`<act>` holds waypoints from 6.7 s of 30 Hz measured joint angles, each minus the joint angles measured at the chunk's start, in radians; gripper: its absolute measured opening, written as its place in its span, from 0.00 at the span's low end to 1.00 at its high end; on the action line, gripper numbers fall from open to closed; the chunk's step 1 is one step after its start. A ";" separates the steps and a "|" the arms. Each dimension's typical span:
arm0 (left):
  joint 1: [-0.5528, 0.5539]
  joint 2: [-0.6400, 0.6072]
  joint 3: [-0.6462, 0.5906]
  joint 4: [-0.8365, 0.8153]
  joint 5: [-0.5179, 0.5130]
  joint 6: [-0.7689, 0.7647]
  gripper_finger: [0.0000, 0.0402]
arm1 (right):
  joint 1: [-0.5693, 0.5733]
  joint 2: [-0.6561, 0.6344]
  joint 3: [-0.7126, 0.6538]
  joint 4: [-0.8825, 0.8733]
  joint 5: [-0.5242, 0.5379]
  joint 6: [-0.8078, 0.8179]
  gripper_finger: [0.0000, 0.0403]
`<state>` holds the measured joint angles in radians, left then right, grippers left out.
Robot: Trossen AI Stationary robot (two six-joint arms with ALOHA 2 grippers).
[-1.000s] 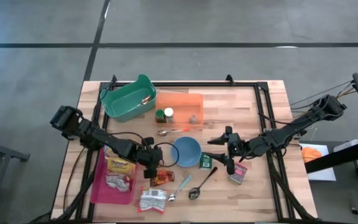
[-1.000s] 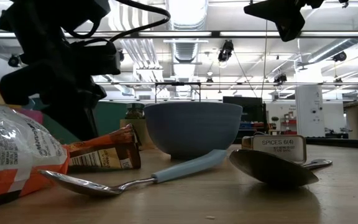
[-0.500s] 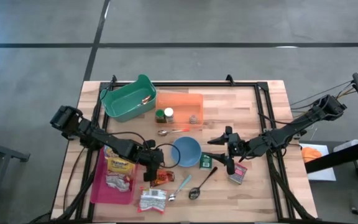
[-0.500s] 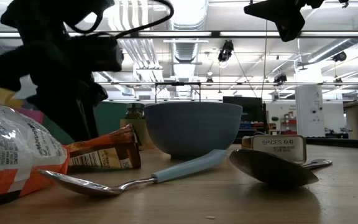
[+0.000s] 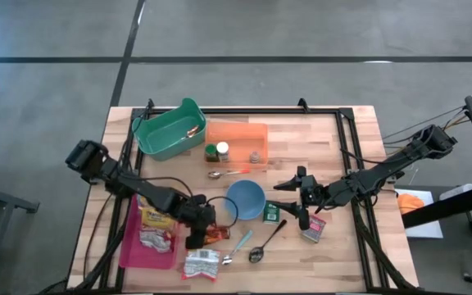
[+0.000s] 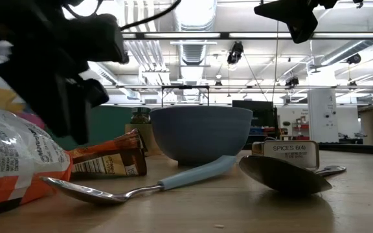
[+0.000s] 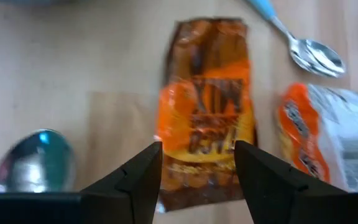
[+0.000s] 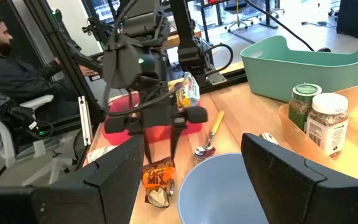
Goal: Pick & Place Food Item
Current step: Put the orange spice pack into the orange bin
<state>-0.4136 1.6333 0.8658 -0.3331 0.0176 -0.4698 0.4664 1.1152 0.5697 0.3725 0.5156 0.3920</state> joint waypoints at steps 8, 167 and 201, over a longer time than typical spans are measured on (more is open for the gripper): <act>-0.059 0.030 -0.002 0.029 -0.101 0.000 0.51 | 0.000 0.000 0.000 0.001 0.000 0.001 0.66; -0.173 -0.385 -0.007 0.294 -0.497 0.593 0.44 | 0.053 0.986 1.391 -1.327 0.310 -0.004 0.15; -0.077 -0.386 0.137 -0.065 -0.635 0.338 0.00 | 0.059 0.972 1.385 -1.404 0.414 0.024 0.85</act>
<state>-0.4906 1.2472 1.0029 -0.3984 -0.6174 -0.1318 0.5252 2.0875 1.9545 -1.0319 0.9292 0.4164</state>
